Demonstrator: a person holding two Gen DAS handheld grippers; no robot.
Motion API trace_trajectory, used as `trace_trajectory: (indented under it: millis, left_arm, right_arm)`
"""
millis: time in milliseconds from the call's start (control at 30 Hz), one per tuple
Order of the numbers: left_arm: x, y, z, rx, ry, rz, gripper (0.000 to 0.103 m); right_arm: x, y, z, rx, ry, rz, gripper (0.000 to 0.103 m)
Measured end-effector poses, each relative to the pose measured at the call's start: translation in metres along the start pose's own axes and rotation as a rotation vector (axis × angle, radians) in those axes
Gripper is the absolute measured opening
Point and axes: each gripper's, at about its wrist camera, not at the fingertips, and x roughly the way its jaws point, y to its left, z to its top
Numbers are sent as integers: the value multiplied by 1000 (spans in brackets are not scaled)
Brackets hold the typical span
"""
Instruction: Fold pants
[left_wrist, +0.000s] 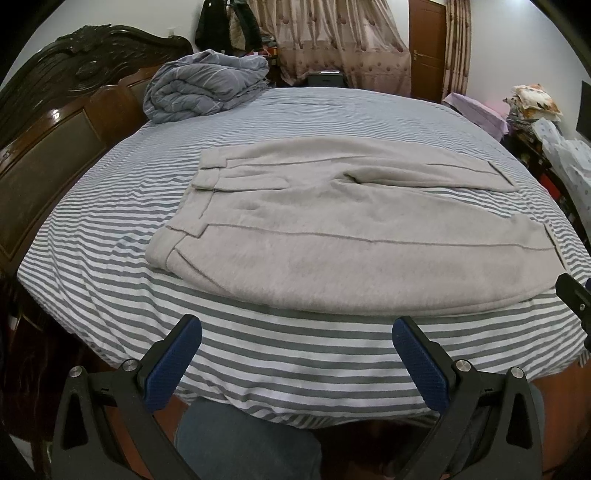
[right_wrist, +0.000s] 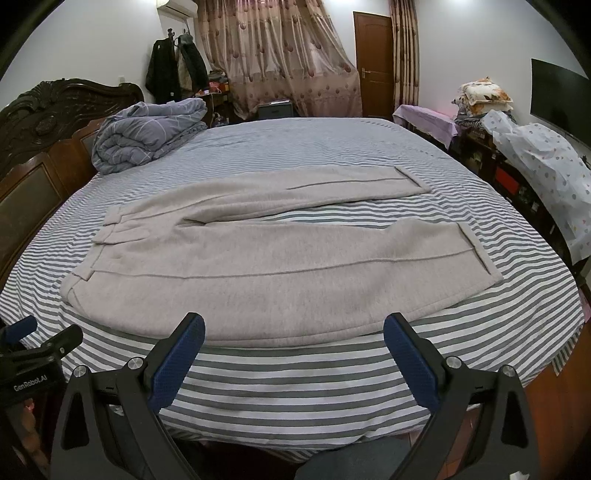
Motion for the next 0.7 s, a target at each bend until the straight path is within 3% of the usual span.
trace_trajectory:
  millis: [700]
  left_arm:
    - [6, -3, 3, 1, 14, 3, 102]
  right_arm:
    - [7, -5, 1, 0, 12, 2, 97]
